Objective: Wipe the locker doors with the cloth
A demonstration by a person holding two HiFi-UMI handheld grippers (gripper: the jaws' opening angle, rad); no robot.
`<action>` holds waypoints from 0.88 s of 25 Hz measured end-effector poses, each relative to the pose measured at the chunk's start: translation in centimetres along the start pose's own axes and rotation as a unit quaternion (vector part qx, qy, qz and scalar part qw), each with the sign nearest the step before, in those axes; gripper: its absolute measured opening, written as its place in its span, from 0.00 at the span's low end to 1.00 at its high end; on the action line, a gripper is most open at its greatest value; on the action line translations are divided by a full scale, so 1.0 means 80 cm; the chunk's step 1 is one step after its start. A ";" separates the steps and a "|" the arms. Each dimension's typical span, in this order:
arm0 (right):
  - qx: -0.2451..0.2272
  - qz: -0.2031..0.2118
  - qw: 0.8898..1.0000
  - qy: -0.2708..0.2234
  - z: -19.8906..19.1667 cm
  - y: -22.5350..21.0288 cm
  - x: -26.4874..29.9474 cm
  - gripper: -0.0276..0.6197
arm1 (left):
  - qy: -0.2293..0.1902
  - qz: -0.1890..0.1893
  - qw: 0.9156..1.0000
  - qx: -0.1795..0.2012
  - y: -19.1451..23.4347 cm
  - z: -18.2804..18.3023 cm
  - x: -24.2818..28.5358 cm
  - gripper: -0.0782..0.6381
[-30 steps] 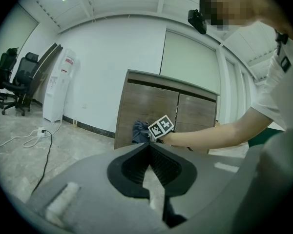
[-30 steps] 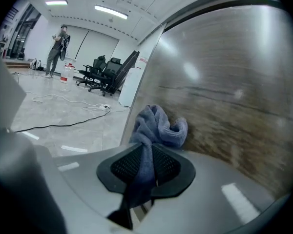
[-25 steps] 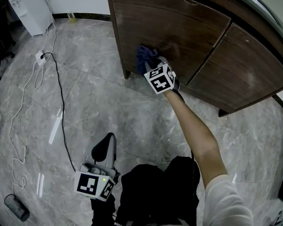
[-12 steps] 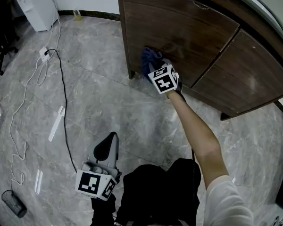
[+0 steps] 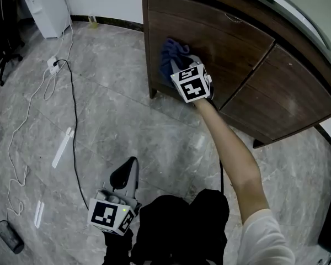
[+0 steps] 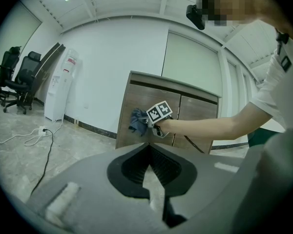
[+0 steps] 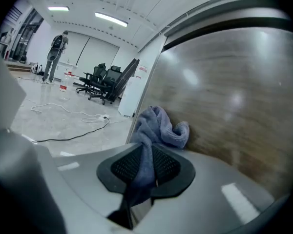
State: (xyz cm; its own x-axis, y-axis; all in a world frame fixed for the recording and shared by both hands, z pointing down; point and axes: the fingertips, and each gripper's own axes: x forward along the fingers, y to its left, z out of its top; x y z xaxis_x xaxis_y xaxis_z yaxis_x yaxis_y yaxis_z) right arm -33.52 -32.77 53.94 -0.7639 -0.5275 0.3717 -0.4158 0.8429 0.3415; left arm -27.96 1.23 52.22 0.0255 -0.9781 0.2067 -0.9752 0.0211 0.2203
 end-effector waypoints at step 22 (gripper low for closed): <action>-0.033 -0.030 0.997 -0.063 0.151 -0.045 -0.041 0.14 | -0.010 -0.004 1.000 0.000 -0.007 0.012 0.001 0.11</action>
State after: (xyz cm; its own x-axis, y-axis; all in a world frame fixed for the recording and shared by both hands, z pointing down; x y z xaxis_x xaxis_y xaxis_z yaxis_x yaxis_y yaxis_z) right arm -35.51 -32.77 41.05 -0.7965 -0.5557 0.2383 -0.4328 0.7992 0.4171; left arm -27.58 0.94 51.21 0.0284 -0.9821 0.1863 -0.9749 0.0140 0.2224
